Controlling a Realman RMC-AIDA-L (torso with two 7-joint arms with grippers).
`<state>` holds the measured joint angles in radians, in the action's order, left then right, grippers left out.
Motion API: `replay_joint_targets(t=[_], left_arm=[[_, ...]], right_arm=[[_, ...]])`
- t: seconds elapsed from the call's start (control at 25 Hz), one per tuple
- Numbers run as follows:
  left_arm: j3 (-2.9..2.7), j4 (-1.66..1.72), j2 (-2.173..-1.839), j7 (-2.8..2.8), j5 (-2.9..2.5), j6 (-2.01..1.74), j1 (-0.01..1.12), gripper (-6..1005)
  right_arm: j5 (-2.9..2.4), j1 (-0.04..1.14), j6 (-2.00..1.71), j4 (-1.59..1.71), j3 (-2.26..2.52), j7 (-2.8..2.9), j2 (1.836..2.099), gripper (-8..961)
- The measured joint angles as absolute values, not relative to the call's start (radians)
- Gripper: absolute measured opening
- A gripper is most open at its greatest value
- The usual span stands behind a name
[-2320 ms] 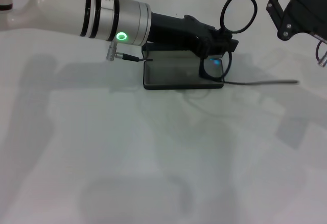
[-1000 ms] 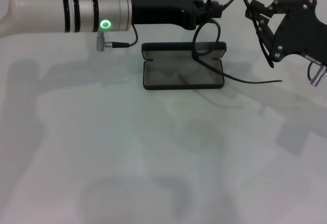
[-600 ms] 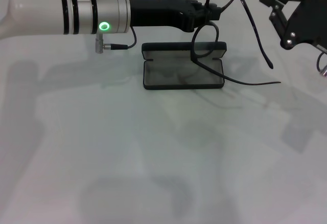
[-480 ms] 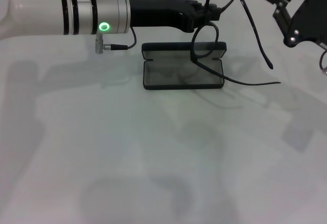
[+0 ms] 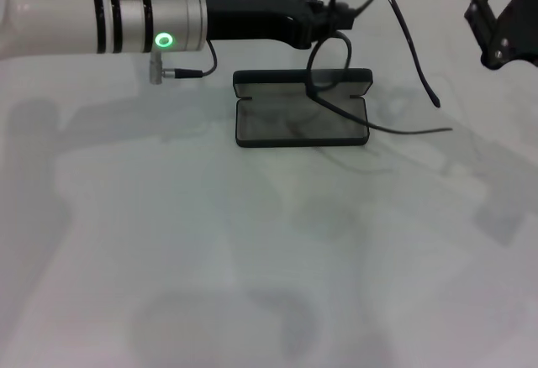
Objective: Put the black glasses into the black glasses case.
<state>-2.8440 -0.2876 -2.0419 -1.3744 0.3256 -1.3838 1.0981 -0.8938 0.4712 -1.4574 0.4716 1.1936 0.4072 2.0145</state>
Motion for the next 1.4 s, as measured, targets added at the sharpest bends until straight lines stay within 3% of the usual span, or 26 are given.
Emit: replay_joint_targets(t=[0.44,0.96,1.4], left_arm=[[-2.844,-0.315,-2.04,-1.301,0.433,-1.443,1.076,115],[-2.846,-0.31,-2.048,-1.29,0.426,-1.445,1.087,114],[-2.846,-0.312,-2.041,-1.289,0.433,-1.447,1.074,114]], right_arm=[[-1.124,0.482,-1.597,0.572,1.19,0.781,1.939,60],[-1.273,0.568,-1.417,0.584,1.188,0.846,1.992,59],[-1.29,0.427,-1.515,0.673,1.006,0.854,1.976,58]])
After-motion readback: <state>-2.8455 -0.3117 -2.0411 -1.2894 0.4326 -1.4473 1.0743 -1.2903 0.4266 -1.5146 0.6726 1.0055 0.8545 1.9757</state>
